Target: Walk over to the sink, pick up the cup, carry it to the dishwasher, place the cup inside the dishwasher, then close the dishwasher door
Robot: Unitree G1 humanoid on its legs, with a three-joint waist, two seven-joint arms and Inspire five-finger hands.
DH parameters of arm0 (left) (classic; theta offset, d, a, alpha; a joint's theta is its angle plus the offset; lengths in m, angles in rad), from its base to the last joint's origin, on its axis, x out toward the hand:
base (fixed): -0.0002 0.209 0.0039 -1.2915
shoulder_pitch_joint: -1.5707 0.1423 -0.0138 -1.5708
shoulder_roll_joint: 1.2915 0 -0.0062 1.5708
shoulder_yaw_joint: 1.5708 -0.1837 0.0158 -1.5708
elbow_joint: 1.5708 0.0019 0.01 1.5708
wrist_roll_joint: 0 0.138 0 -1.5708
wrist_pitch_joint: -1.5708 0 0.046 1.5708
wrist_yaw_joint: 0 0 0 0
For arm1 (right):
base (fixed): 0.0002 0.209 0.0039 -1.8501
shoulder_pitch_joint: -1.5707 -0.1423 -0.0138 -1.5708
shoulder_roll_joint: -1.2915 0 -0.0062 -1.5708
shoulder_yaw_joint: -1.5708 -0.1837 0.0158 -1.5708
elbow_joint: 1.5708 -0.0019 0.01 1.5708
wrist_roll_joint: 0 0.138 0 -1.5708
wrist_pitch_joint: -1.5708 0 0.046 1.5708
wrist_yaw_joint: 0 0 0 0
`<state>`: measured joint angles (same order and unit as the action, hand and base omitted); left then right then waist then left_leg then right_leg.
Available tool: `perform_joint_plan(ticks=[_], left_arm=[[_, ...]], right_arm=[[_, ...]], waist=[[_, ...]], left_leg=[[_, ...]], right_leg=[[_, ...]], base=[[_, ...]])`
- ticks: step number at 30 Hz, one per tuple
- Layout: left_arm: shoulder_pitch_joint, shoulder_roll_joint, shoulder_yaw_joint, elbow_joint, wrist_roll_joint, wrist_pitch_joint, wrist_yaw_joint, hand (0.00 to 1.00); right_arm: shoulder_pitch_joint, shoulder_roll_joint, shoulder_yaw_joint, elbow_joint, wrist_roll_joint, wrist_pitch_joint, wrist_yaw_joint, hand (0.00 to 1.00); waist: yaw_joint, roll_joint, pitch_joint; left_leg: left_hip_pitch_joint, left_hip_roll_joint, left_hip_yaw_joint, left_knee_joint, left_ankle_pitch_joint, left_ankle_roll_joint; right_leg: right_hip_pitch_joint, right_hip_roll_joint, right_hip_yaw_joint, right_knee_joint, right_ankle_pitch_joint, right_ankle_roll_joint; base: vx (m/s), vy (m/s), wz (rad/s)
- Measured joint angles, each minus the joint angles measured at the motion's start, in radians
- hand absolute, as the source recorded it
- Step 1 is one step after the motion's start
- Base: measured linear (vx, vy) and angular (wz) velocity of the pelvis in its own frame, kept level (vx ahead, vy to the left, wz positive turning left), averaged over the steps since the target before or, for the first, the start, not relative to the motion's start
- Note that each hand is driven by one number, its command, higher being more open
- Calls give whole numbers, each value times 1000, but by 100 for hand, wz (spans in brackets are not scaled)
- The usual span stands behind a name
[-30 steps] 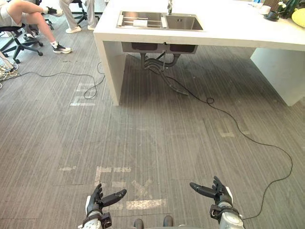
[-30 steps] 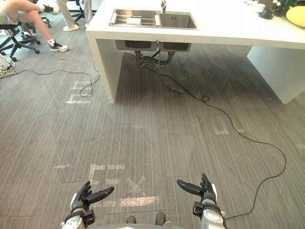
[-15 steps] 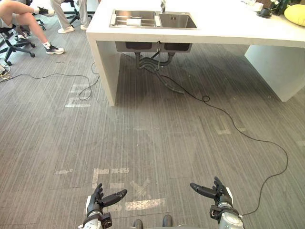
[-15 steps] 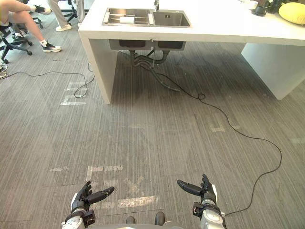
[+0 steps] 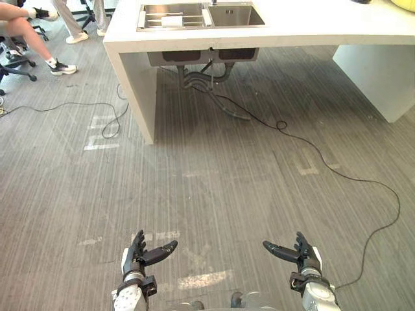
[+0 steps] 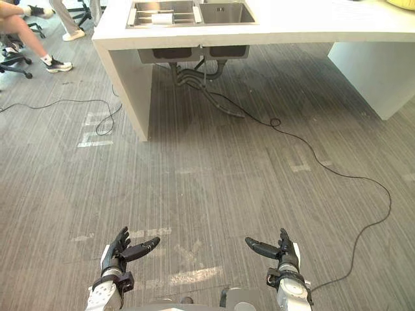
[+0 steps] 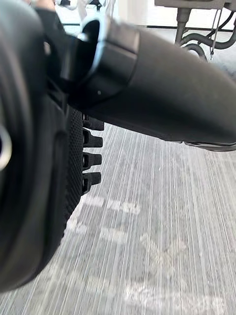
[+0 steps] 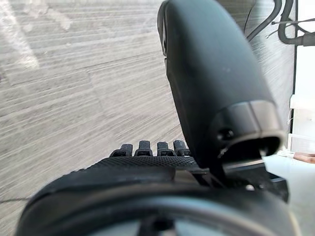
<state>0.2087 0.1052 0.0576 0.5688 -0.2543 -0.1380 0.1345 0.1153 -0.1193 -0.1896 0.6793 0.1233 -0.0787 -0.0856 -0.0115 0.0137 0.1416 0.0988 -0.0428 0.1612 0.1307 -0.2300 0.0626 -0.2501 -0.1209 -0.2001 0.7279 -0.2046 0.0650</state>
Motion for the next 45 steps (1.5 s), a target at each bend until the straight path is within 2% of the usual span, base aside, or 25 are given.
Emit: perform_joint_plan(ticks=[3, 5, 6, 7, 8, 9, 10, 13, 15, 18, 20, 23, 25, 26, 27, 28, 29, 33, 35, 37, 41, 42, 43, 44, 45], left_arm=[[15, 0, 2, 0, -1, 1, 15, 100], [2, 0, 8, 0, -2, 2, 21, 100], [-10, 0, 13, 2, -3, 1, 25, 100], [-15, 1, 12, 2, -3, 1, 28, 100], [-16, 7, 12, 2, -2, 1, 35, 100], [-14, 13, 16, 11, -2, 1, 37, 100], [-22, -2, 18, 29, -4, 4, 41, 100], [-42, -19, 12, 29, -12, 2, 39, 100], [-39, -32, 12, 27, -23, 2, 28, 100], [-42, -46, 9, 25, -28, 2, 17, 100], [-54, -49, 6, 20, -42, 2, 16, 100], [-57, -46, 4, 17, -42, 3, 21, 100], [-56, -57, 3, 16, -42, 4, 23, 100], [-51, -60, 3, 15, -42, 4, 27, 100], [-40, -57, 10, 19, -42, 4, 35, 100], [-37, -51, 16, 21, -42, 4, 36, 100], [-39, -43, 16, 27, -43, 4, 37, 100], [-36, -47, -8, 30, -43, 16, 35, 100], [-34, -40, -8, 27, -43, 14, 35, 100], [-47, -23, -10, 25, -43, 9, 37, 100], [-84, -14, -15, 26, -42, -1, 41, 100], [-84, -12, -14, 26, -42, -3, 42, 100], [-81, -6, -12, 26, -42, -4, 45, 100], [-80, -13, -7, 39, -40, -5, 52, 100], [-79, -31, 0, 41, -42, -1, 58, 100]], right_arm=[[11, -5, 0, 0, 0, 8, 1, 100], [2, -14, 0, 1, -3, 10, 1, 100], [-8, -23, 1, 1, -9, 13, 1, 100], [-12, -28, 1, 1, -9, 13, 1, 100], [-11, -35, 3, 2, -12, 12, -1, 100], [-3, -42, 2, 5, -10, 12, -3, 100], [-10, -56, 2, 19, -11, 14, -5, 100], [-34, -55, 17, 23, -10, 21, -9, 100], [-26, -43, 61, 23, -7, 20, -9, 100], [-34, -42, 69, 23, 11, 3, -15, 100], [-54, -48, 64, 24, 12, -1, -24, 100], [-84, -46, 64, 42, 12, 0, -30, 100], [-88, -47, 44, 49, 11, 0, -32, 100], [-84, -52, 39, 58, 11, 1, -37, 100], [-84, -48, 41, 77, 11, 3, -36, 100], [-85, -40, 42, 87, 11, 3, -34, 100], [-76, -30, 42, 96, 10, 4, -33, 100], [-71, -32, 39, 137, 1, 16, -19, 100], [-65, -28, 42, 143, 0, 21, -7, 100], [-68, -21, 44, 142, -1, 19, 0, 100], [-81, -25, 45, 141, -9, 18, 0, 100], [-80, -25, 47, 142, -9, 18, 0, 100], [-73, -24, 52, 142, -9, 18, 1, 100], [-60, -33, 51, 149, -9, 17, -1, 100], [-69, -48, 51, 173, -9, 20, -2, 100]], waist=[[-8, 3, 17], [-15, 9, 30], [-29, 35, 45], [-32, 46, 50], [-31, 39, 46], [-34, 18, 38], [-32, 39, 35], [-31, 72, 33], [-25, 69, 39], [3, 50, 53], [22, 50, 54], [53, 28, 71], [61, 24, 75], [66, 45, 62], [71, 62, 50], [74, 43, 50], [74, 0, 42], [47, -12, 38], [29, -4, 39], [12, 5, 40], [-7, 35, 60], [-7, 35, 60], [-8, 24, 55], [-14, 14, 50], [-4, 37, 43]], left_leg=[[43, -5, -24, 17, -49, 3], [61, 17, -46, 17, -57, -6], [70, 56, -70, 11, -63, -17], [76, 71, -72, 10, -67, -28], [94, 75, -72, 11, -84, -63], [131, 64, -73, 13, -115, -98], [142, 82, -75, 27, -125, -104], [-3, 162, -79, 396, -87, -132], [-174, 261, -74, 852, -37, -130], [-313, 336, 22, 1039, -51, -91], [-421, 324, 49, 970, -53, -94], [-494, 226, 73, 664, -47, -100], [-503, 131, 61, 339, 47, -98], [-506, 116, 32, 218, 128, -79], [-507, 113, -4, 239, 219, -7], [-508, 101, 1, 271, 211, 4], [-504, 66, 30, 292, 155, 6], [-342, -10, 58, 214, 72, 52], [-222, -23, 41, 157, 52, 57], [-129, -21, 11, 92, 51, 57], [-7, 31, -43, 54, 34, 26], [4, 35, -46, 53, 25, 11], [28, 36, -50, 52, -2, -34], [52, 28, -71, 52, -38, -76], [56, 55, -86, 51, -41, -77]], right_leg=[[-84, -55, -43, 123, -69, -21], [-128, -48, -73, 54, -82, -24], [-152, -11, -93, -39, -78, -30], [-161, 10, -97, -100, -62, -29], [-165, 35, -94, -228, 34, -55], [-166, 24, -85, -243, 155, -118], [-164, 28, -97, -205, 126, -113], [-63, 95, -138, -294, 71, -137], [133, 156, -165, -454, 76, -151], [314, 173, -158, -590, 76, -151], [365, 170, -153, -644, 76, -151], [426, 128, -133, -699, 68, -136], [467, 98, -134, -719, 39, -88], [483, 108, -124, -722, 12, -48], [510, 113, -101, -710, -27, -24], [519, 94, -94, -699, -49, -9], [507, 40, -84, -648, -82, 5], [278, -107, 1, -8, -63, 52], [195, -135, -20, 214, -80, 21], [109, -137, -70, 264, -107, -23], [-32, -50, -63, -79, -96, -15], [-44, -31, -50, -152, -69, -14], [-49, -8, -10, -332, 49, -19], [-50, -7, 19, -334, 188, -37], [-57, 4, 5, -306, 167, -58]], base=[[210, 19, 23], [318, -50, 31], [373, -110, 47], [508, -162, 39], [590, -192, 28], [615, -198, 17], [431, -160, 10], [502, -243, 12], [584, -265, 28], [390, -161, 10], [448, -66, -4], [338, 63, -17], [449, 139, -7], [499, 217, -27], [518, 241, -36], [541, 247, -28], [537, 202, -15], [556, 235, -7], [570, 163, 18], [495, 88, 31], [356, -56, 44], [375, -132, 45], [472, -213, 67], [474, -222, 58], [477, -277, 39]])
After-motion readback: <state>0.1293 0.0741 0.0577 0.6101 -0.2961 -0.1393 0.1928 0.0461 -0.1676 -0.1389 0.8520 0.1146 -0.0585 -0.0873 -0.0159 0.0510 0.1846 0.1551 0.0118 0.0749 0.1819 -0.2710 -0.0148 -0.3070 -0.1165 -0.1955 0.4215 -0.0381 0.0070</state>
